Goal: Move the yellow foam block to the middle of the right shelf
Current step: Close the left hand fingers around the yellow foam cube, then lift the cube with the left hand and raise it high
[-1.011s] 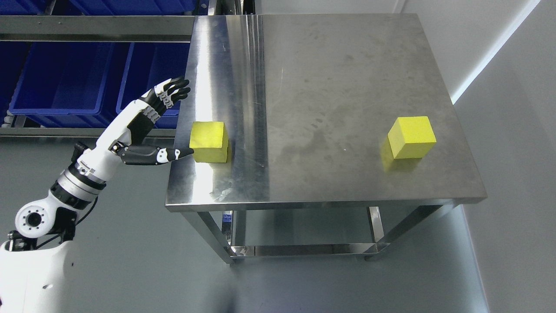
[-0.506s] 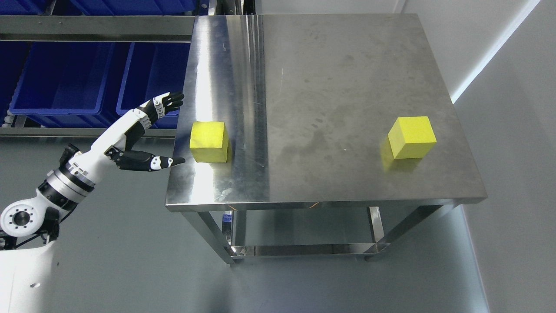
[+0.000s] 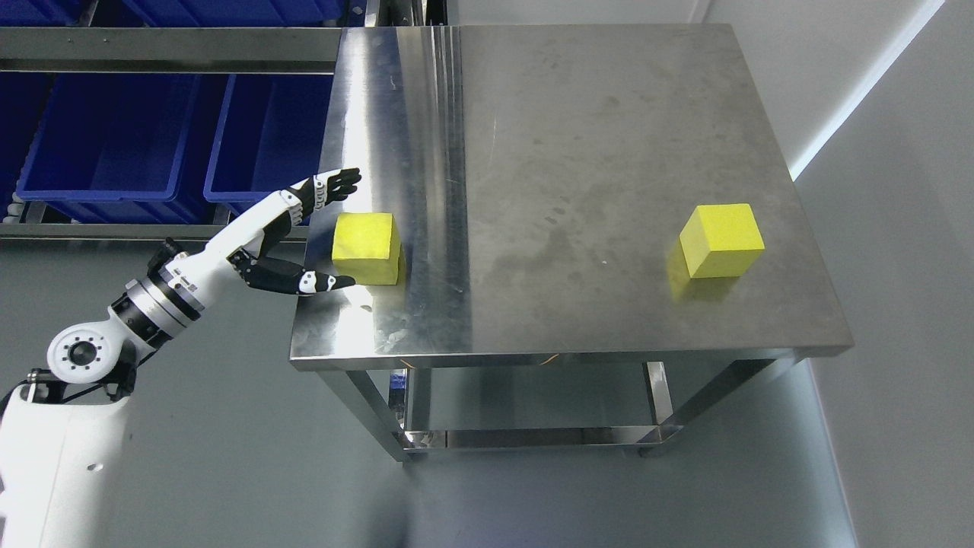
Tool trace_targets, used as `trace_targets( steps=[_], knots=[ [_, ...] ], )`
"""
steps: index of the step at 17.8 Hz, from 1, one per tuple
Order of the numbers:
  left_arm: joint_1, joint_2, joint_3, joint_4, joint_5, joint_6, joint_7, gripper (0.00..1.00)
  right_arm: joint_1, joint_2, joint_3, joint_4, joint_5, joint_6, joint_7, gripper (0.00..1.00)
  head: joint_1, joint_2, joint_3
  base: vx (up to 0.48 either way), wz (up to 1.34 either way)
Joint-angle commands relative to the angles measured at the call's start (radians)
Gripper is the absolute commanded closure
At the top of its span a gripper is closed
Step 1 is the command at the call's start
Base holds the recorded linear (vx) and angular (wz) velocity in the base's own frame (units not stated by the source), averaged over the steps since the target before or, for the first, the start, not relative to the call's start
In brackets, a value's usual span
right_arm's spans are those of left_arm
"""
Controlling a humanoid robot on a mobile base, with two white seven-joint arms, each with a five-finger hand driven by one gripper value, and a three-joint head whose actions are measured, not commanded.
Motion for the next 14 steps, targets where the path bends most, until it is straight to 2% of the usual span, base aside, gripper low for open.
trace_targets(
  steps=[1, 3, 4, 6, 8, 10, 11, 13, 14],
  knots=[
    [-0.038, -0.024, -0.136, 0.093, -0.010, 0.004, -0.001, 0.04, 0.002, -0.017, 0.000, -0.017, 0.003, 0.001, 0.000, 0.00, 0.0000, 0.000, 0.000, 0.000, 0.00],
    [-0.052, -0.024, -0.141, 0.118, -0.010, 0.004, -0.004, 0.09, 0.002, -0.017, -0.001, -0.017, 0.003, 0.001, 0.000, 0.00, 0.0000, 0.000, 0.000, 0.000, 0.00],
    [-0.057, -0.024, -0.140, 0.127, -0.010, 0.002, -0.007, 0.14, 0.002, -0.017, 0.000, -0.017, 0.003, 0.001, 0.000, 0.00, 0.0000, 0.000, 0.000, 0.000, 0.00],
    [-0.058, -0.029, -0.127, 0.133, -0.009, 0.000, -0.008, 0.27, 0.002, -0.017, -0.001, -0.017, 0.003, 0.001, 0.000, 0.00, 0.0000, 0.000, 0.000, 0.000, 0.00],
    [-0.057, -0.049, -0.101, 0.133, -0.001, -0.001, -0.013, 0.44, 0.002, -0.017, 0.000, -0.017, 0.003, 0.001, 0.000, 0.00, 0.0000, 0.000, 0.000, 0.000, 0.00],
    [-0.057, -0.111, -0.037, 0.133, 0.005, -0.003, -0.019, 0.59, 0.002, -0.017, 0.000, -0.017, 0.003, 0.001, 0.000, 0.00, 0.0000, 0.000, 0.000, 0.000, 0.00],
    [-0.061, -0.156, 0.001, 0.130, 0.011, -0.004, -0.021, 0.60, 0.002, -0.017, 0.000, -0.017, 0.003, 0.001, 0.000, 0.00, 0.0000, 0.000, 0.000, 0.000, 0.00],
    [-0.128, -0.315, 0.104, 0.115, 0.043, -0.025, -0.019, 0.61, 0.002, -0.017, 0.000, -0.017, 0.003, 0.001, 0.000, 0.00, 0.0000, 0.000, 0.000, 0.000, 0.00],
    [-0.167, -0.330, 0.167, 0.112, 0.071, -0.038, -0.006, 0.61, 0.002, -0.017, 0.000, -0.017, 0.003, 0.001, 0.000, 0.00, 0.0000, 0.000, 0.000, -0.005, 0.01]
  ],
)
